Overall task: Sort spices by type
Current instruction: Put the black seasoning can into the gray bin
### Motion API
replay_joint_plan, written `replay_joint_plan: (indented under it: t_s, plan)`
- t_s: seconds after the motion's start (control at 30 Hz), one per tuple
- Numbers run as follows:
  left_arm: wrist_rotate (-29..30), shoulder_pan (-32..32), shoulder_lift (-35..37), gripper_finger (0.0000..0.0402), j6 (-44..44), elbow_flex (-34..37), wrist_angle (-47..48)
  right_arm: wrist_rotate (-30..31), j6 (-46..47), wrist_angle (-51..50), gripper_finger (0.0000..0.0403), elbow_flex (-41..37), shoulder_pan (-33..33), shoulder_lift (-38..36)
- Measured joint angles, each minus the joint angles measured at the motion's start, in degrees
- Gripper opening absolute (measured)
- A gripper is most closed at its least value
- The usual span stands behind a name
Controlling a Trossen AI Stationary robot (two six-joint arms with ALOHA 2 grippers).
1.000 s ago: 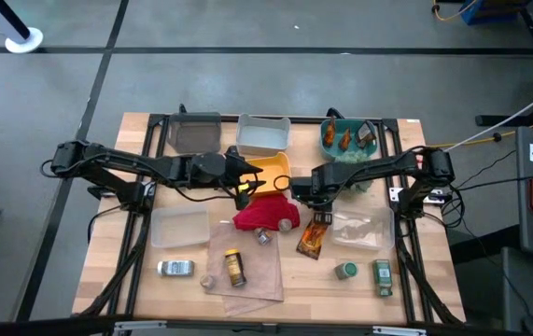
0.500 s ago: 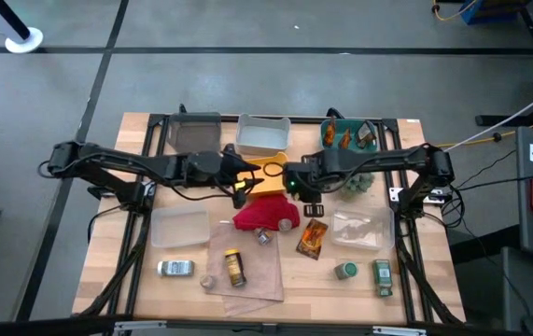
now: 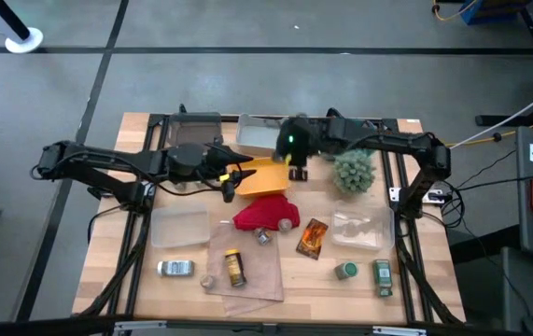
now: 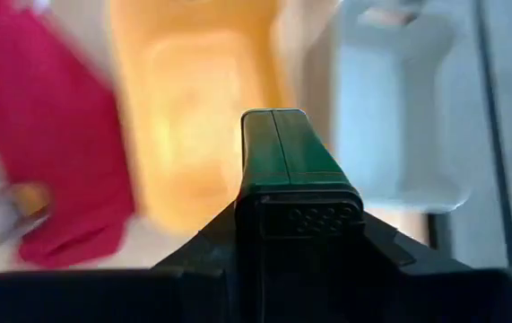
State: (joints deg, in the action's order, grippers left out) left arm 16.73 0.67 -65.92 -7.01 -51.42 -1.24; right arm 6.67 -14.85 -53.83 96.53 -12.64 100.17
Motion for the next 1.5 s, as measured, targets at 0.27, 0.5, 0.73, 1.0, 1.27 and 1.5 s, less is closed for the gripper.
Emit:
replay_joint_plan:
  t_s: [0.27,0.5,0.73,1.0,1.27,1.5]
  plan:
    - [0.1,0.0,-0.1,0.0166,0.0,0.0,2.4,-7.0,-3.7,13.8,0.0128,0.0,-10.2,5.1]
    - [0.2,0.0,-0.1,0.0166,0.0,0.0,3.8,-12.3,-3.8,14.6,0.0128,0.0,-16.3,12.5]
    - [0.2,0.0,-0.2,0.0166,-0.1,0.0,4.1,-12.3,-3.9,15.4,0.0128,-0.1,-20.0,17.3]
    - [0.2,0.0,-0.2,0.0166,-0.2,0.0,4.2,-12.8,-6.5,14.7,0.0128,-0.1,-20.4,19.7]
    - [0.2,0.0,-0.2,0.0166,-0.5,0.0,4.2,-12.8,-6.7,14.5,0.0129,-0.1,-20.4,19.7]
    - [0.2,0.0,-0.2,0.0166,-0.7,0.0,4.2,-12.8,-6.7,13.1,0.0129,-0.1,-20.4,19.7]
